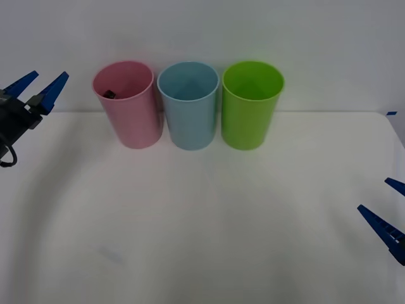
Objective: Grasp the object on the table and drop it into the matching bin: aluminum can to the light blue bin, PET bottle to the pink bin.
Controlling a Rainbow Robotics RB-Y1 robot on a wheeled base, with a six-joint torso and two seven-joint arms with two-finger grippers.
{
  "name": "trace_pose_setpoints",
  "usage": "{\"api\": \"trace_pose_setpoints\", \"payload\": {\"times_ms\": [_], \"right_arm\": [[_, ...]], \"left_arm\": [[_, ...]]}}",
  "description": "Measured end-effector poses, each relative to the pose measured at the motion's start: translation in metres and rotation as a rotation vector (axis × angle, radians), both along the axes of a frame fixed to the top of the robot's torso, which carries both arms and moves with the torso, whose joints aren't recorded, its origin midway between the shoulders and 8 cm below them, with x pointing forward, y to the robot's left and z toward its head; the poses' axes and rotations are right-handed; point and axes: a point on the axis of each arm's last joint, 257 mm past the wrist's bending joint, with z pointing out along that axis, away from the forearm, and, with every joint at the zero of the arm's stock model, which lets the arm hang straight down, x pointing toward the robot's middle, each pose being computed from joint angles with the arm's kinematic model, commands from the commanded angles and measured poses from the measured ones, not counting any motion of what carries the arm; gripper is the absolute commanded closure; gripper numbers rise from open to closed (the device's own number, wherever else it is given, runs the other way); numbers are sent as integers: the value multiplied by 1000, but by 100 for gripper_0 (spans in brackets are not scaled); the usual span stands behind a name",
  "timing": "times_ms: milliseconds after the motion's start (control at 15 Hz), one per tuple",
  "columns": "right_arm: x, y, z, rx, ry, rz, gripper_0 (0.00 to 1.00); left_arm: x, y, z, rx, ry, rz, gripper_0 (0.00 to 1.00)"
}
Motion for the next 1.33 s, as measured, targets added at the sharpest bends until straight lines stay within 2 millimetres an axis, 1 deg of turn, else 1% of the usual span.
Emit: {"api": "trace_pose_setpoints", "payload": {"times_ms": [200, 467, 667, 1000, 1333], "right_arm": [[0, 0, 0, 0, 0, 0, 0], [0, 0, 0, 0, 0, 0, 0], [0, 0, 0, 0, 0, 0, 0], [0, 0, 0, 0, 0, 0, 0], [0, 0, 0, 0, 0, 0, 0]], "left_arm": [[-30, 22, -15, 44, 12, 4, 0], [-71, 51, -42, 110, 49, -2, 0], [-101, 68, -61, 154, 78, 1, 0], [-141, 87, -91, 233, 106, 25, 0], [-175, 93, -115, 300, 129, 17, 0]]}}
